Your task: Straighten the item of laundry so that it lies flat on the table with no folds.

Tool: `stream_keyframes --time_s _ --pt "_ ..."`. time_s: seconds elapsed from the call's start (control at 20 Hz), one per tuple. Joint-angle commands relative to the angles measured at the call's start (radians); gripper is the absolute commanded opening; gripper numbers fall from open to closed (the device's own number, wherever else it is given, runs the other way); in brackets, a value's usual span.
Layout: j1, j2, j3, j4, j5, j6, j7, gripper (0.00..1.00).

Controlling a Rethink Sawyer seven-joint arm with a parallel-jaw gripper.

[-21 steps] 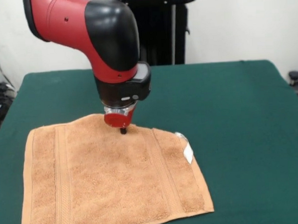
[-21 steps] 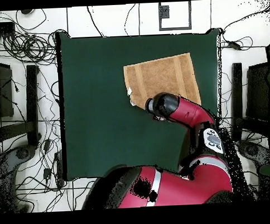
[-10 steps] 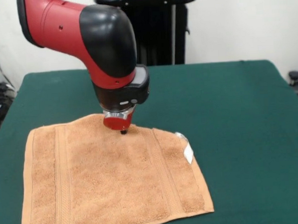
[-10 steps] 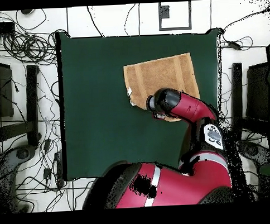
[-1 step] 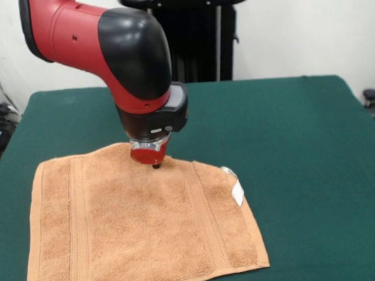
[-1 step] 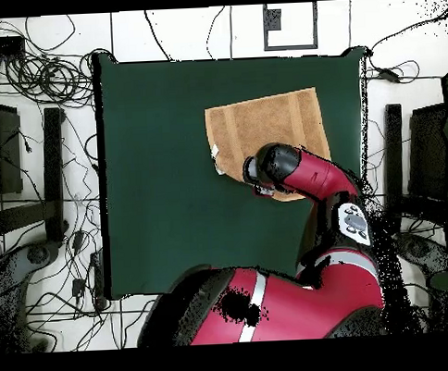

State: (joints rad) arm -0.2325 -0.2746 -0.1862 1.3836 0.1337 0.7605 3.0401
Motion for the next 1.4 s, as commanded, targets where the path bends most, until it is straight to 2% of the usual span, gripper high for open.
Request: stream_keyframes --time_s 0.05,1.4 --pt "0.058 0.046 0.097 -0.074 -0.003 0.045 -0.003 0.00" --pt "0.089 0.017 0.062 -0.142 0.014 0.314 0.050 0.00"
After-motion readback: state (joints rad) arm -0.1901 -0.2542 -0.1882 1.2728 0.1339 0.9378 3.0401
